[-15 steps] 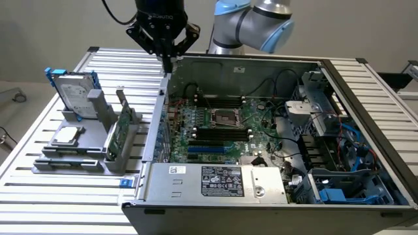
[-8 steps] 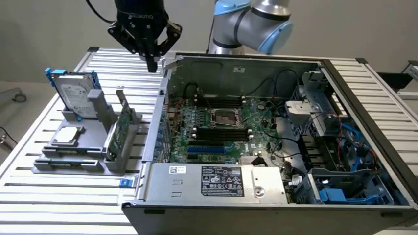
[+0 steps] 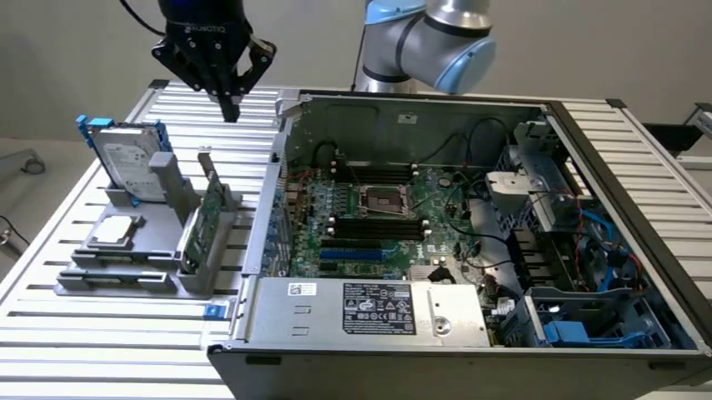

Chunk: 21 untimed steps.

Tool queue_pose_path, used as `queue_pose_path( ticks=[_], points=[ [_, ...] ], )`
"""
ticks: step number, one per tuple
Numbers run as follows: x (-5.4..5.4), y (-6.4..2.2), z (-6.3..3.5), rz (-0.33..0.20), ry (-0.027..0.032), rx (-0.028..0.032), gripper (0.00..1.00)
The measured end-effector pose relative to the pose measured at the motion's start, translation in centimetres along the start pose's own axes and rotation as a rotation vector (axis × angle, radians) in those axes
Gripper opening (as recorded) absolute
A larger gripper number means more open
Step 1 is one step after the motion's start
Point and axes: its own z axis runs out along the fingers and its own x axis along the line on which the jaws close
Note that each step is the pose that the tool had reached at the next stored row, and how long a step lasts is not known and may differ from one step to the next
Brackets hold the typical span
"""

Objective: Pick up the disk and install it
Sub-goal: 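Reach for the disk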

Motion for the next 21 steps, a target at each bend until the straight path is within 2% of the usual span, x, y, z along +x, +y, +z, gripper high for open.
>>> queue_pose_path(
  ticks=[3,8,21],
  points=[
    [1.4,0.72,0.52,0.0,-0.0016,0.0,0.11],
    [3.7,1.88,1.37,0.0,-0.0077,-0.0005,0.11],
    [9.8,3.9,1.89,0.0,-0.0086,0.0001,0.11]
  ],
)
